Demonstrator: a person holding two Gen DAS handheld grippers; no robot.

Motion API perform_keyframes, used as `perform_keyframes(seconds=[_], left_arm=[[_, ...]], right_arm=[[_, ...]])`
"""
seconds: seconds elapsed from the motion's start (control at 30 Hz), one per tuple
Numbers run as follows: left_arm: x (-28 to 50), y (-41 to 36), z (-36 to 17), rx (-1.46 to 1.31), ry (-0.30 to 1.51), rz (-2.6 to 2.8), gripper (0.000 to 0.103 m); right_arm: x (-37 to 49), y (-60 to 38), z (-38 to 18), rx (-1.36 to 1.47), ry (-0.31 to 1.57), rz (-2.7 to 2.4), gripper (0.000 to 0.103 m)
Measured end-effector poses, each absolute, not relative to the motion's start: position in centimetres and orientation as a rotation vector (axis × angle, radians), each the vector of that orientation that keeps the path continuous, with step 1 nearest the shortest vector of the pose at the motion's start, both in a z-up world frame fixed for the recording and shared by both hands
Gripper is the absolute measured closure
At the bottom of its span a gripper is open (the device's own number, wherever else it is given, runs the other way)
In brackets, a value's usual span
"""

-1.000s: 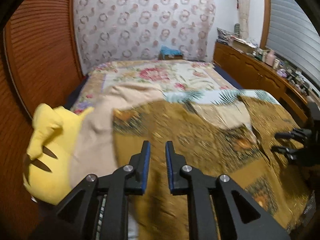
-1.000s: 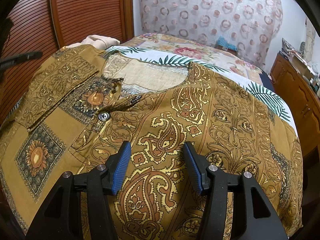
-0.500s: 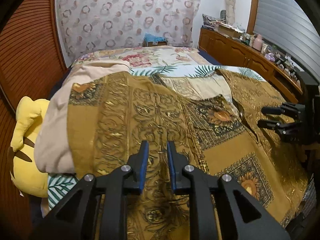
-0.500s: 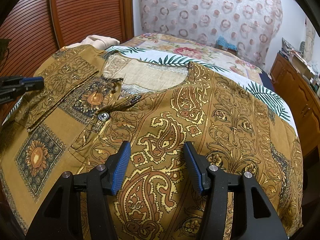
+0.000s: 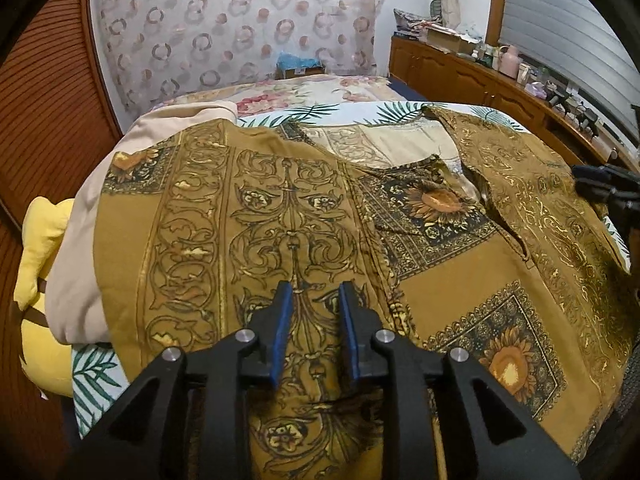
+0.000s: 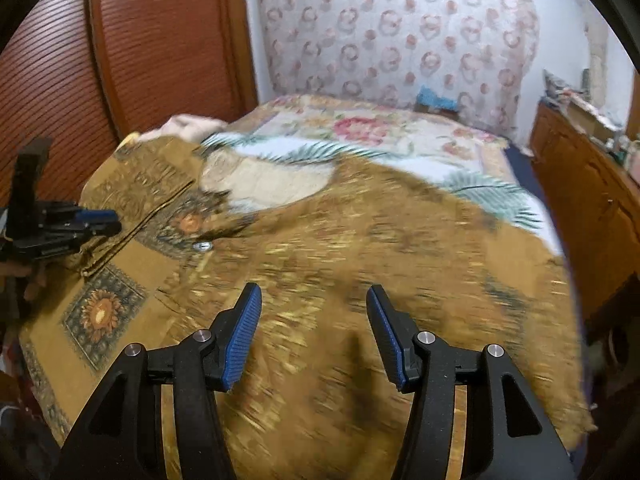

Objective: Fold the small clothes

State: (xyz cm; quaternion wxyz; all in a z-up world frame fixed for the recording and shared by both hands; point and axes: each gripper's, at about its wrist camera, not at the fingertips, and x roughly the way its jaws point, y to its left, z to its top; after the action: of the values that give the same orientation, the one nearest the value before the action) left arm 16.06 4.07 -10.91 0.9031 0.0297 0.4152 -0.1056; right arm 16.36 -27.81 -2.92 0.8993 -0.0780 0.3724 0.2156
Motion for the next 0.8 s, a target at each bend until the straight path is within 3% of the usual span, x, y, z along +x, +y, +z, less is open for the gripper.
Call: perform_keyframes(seconds=[0.4,0.8], left_arm=[[16.2,3.5,-10.8,0.07,0.862,-0.271,0.062],[16.0,3.3,-10.8,0.086,0.86,-0.271,0.059]], right_arm=[[15.6,-42.9,-3.2,-0.089,0.821,0.162,0.047],[15.0,-47.2,-6.5,0.024,0.916,0.145,0.048]])
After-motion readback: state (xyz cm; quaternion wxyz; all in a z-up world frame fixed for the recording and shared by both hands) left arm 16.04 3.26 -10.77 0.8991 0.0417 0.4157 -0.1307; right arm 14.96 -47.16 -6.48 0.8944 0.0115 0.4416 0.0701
